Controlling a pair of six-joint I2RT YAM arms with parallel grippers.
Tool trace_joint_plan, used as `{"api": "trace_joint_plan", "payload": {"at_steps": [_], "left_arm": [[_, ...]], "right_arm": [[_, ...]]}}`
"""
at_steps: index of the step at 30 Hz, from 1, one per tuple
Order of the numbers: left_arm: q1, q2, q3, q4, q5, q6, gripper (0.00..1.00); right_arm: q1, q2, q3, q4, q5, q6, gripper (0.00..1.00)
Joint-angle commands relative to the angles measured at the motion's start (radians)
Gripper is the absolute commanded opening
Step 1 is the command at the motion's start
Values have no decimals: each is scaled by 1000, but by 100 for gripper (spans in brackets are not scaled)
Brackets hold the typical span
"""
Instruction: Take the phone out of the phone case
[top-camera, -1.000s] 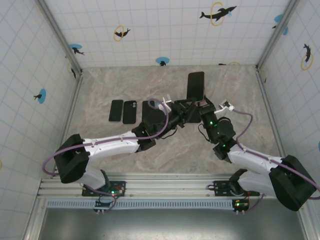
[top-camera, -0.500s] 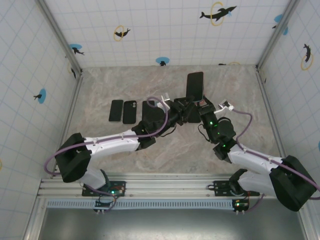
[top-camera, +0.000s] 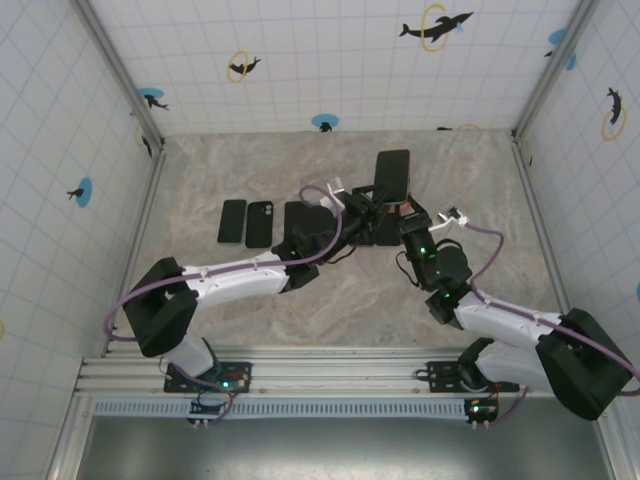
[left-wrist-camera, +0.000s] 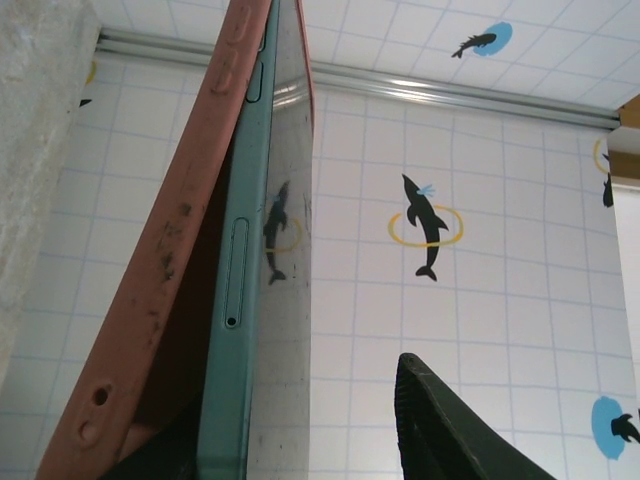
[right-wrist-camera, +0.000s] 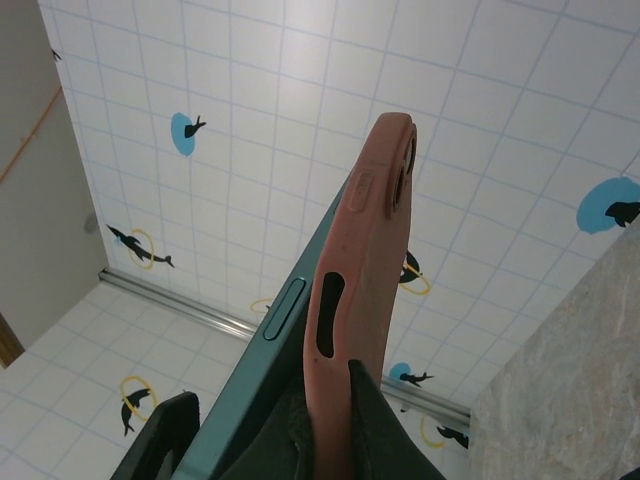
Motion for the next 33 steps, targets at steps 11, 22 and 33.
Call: {"api": "trace_joint_plan", "payload": {"at_steps": [11,22,33], "left_arm": [[7,58,70,78,-28,-43,19],[4,47,63,119,0,-34,5],[-41,-27,-5,103,21,-19,0]], "right_arm": [[45,21,-1,190,11,-1,0],[55,4,-17,129,85,-21,0],[-47,-24,-24,-14,209,-131,0]]}}
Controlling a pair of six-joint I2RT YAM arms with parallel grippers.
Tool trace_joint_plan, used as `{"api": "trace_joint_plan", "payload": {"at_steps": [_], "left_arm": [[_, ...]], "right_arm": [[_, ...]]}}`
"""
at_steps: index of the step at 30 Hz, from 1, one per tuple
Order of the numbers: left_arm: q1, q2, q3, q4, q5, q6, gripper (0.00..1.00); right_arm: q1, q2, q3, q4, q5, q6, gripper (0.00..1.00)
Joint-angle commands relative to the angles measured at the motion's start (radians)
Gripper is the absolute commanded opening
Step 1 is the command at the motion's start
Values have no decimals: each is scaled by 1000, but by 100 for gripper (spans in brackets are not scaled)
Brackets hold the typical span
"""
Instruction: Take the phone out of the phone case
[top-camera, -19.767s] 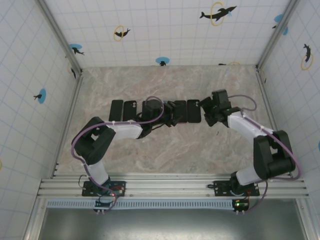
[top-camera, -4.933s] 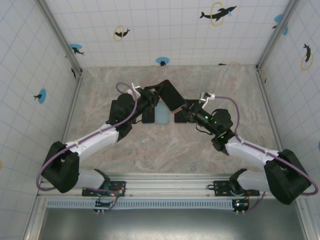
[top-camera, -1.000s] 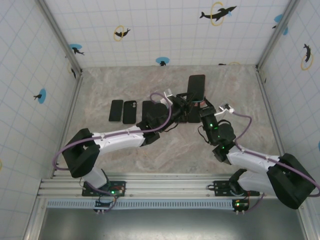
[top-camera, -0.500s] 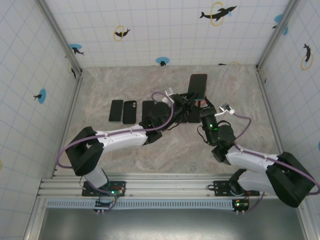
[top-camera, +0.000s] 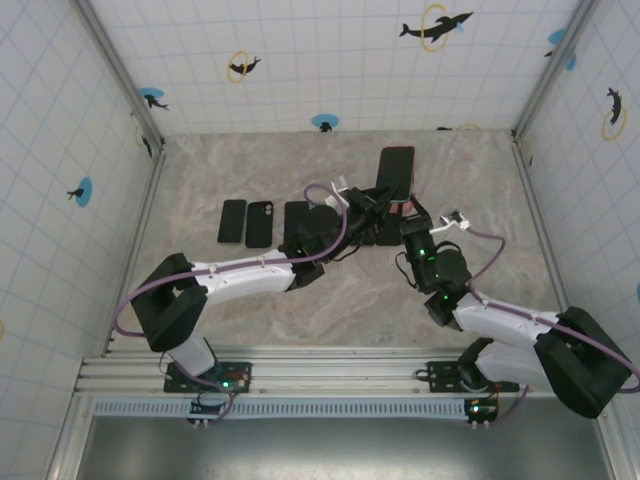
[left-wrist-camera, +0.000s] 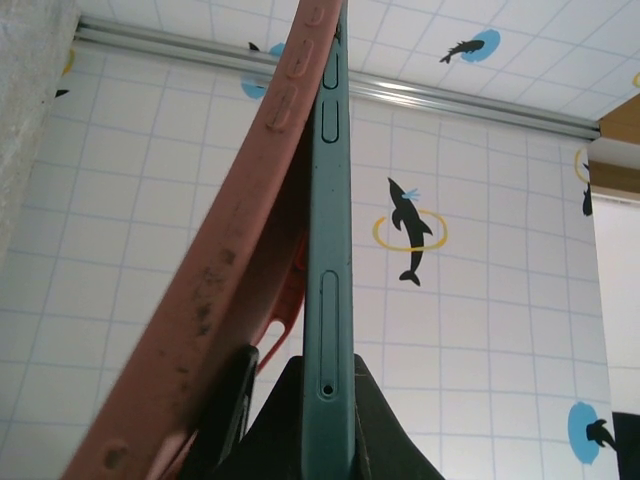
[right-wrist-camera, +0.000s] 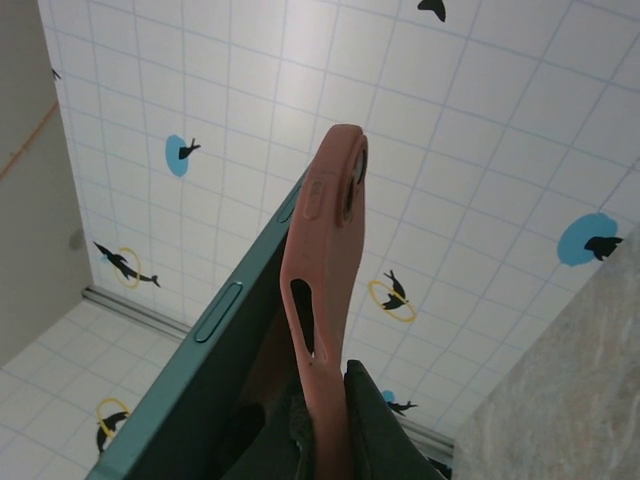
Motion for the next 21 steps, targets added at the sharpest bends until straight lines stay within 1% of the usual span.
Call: {"api": "trace_joint_plan", "payload": {"at_steps": [1,4,6,9,12,14,15,17,18,21], "left_arm": [[-38,-70,-30,46,41,19,0],[-42,-89,-42,46,68,10,0],[-48,-108,-80,41,70,7,0],[-51,-127,-74,34,76,26,0],[-50,-139,-68,4,75,53,0],[-38,-136,-74,-10,82,60,0],[-31,-129,-80,-8,86,61,0],[-18,-104,-94,4,85,65,0],[-13,-91,-96,17,81,73,0],[-8,-22,-78,44,60,99,0]], "right_arm": [[-67,-27,-12,-35,123,-71,0],[-92,-28,-15,-47,133,-122,0],[-116,-35,-23,-63,131,-110,0],[-131,-43,-20,-106,150,-128,0],[-170,-33,-34,-75,101,-122,0],[-195,-48,-24,-107,67,-139,0],[-216,-63,-9,-173,39,-140,0],[-286,-108,50,-372,-61,-132,0],[-319,-127,64,-435,-109,-140,0],[-467,-181,114,-638,-312,-154,0]]}}
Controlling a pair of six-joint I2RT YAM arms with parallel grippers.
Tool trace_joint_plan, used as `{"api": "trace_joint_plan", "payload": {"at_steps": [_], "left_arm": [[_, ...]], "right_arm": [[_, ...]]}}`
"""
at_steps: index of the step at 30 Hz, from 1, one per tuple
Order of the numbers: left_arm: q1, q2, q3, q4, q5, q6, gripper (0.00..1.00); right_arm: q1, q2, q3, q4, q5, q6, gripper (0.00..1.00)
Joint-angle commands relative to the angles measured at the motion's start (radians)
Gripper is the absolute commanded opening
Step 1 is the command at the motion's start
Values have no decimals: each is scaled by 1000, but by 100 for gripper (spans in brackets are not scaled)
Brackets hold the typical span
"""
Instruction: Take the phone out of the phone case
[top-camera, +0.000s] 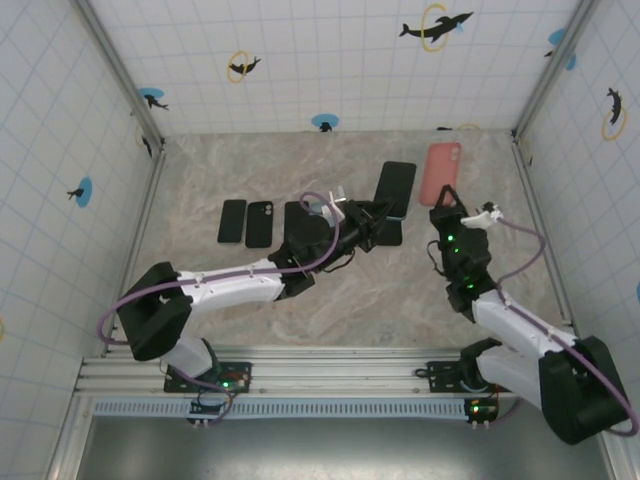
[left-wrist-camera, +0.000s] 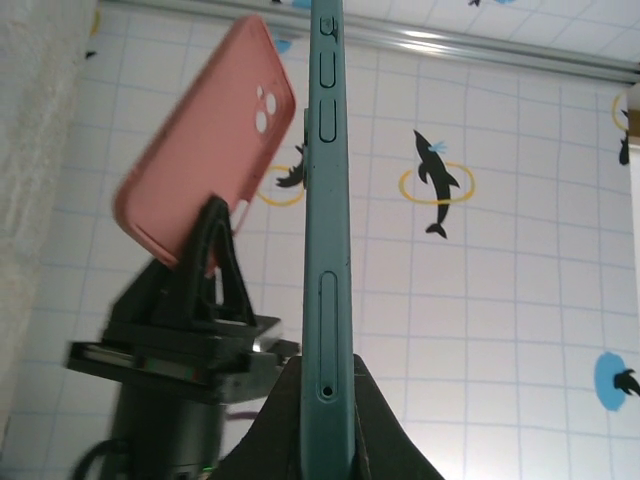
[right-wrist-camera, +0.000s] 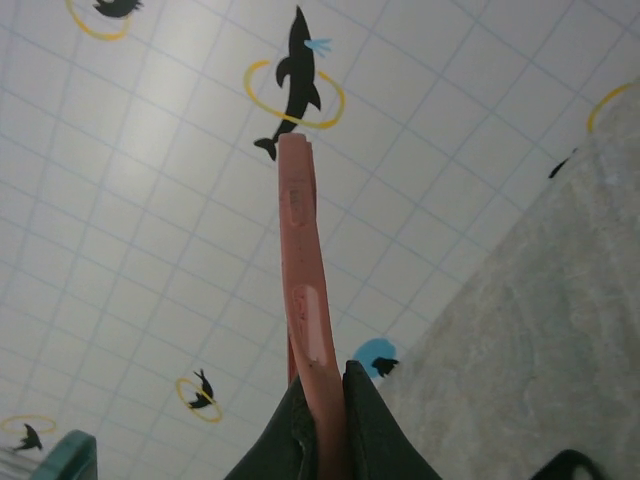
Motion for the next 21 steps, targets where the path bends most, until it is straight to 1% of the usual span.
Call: {"api": "trace_joint_plan", "payload": {"at_steps": [1,4,5,8,11,14,16,21], "left_arm": [[8,78,32,63,-10,71,0],[7,172,99,62,-50,95,0],[7,205,116,56,-66,85,0],[5,299,177,59,-99,80,0],[1,381,232,27,-148,66,0],[-5,466,302,12,-167,30,0],[-10,517,356,-39,-174,-2,0],[-20,633,415,-49,-205,-136,0]], "right_arm": [[-137,-68,84,-266,-256,-25,0],[-279,-102,111,-389,-449,-29,0],[-318,-110,118,-426,-509,-30,0],[-409,-133,120,-493,-620,-33,0],[-495,-152,96,-518,-692,-23,0],[-554,-153,70,-511,-747,4,0],[-568,-153,42,-484,-763,26,0],[-578,-141,11,-471,-758,33,0]]}}
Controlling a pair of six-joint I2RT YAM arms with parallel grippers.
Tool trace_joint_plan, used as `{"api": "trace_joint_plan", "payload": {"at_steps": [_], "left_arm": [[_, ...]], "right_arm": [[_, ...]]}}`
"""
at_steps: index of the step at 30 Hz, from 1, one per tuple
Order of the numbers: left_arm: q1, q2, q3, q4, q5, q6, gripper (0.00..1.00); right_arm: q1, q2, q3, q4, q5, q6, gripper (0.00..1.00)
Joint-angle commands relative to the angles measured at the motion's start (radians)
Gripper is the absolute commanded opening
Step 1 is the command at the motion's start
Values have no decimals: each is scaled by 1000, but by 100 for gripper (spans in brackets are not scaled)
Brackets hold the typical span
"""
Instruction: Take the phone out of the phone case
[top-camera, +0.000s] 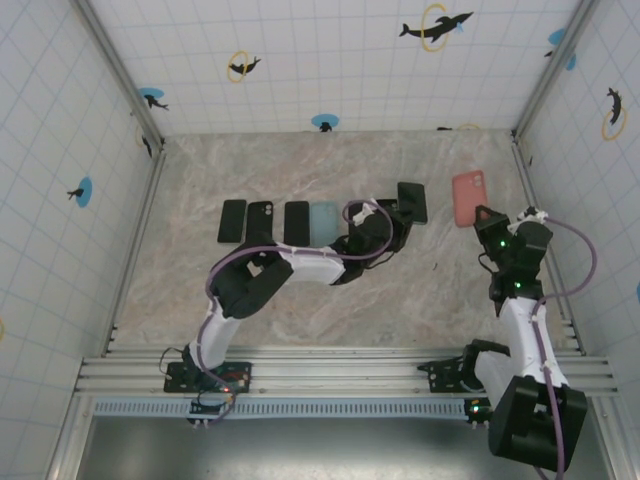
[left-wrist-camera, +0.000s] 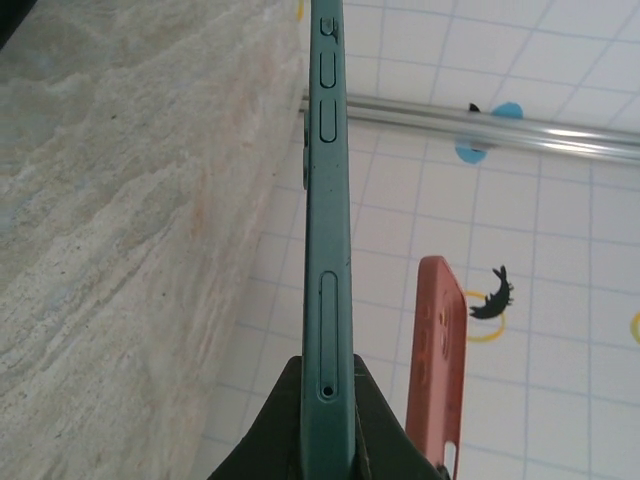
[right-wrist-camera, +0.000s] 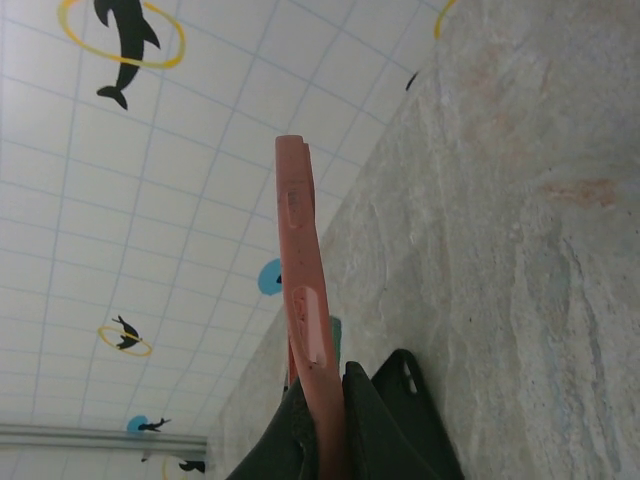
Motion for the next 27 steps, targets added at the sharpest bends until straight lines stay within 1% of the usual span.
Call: {"api": "trace_joint_plan", "payload": {"at_steps": [1,4,7,8,15,19,25,27], "left_arm": [[-16,62,72,-2,-45,-102,0],[-21,124,167,-67,-43,-112,0],[-25,179,209,-54,-46,-170,0],[-26,221,222,-58,-45,-178,0],[-28,293,318,-147,-69,-194,0],[-27,349,383,-172,-49,-221,0],[-28,350,374,-182,-28,-236,0],[-28,356,375,-171,-25,-243,5]], "right_arm": [[-9,3,-19,15,-33,8,0],[-10,14,-33,25,-23,9,0],[-11,23,-39,24,0,-5,0],[-13,25,-39,20,3,-13,0],[-44,43,-74,45,-15,-13,0],[-52,47,-79,49,-20,-14,0],[-54,63,-101,72,-28,-7,0],[-54,74,-109,83,-27,-4,0]]}}
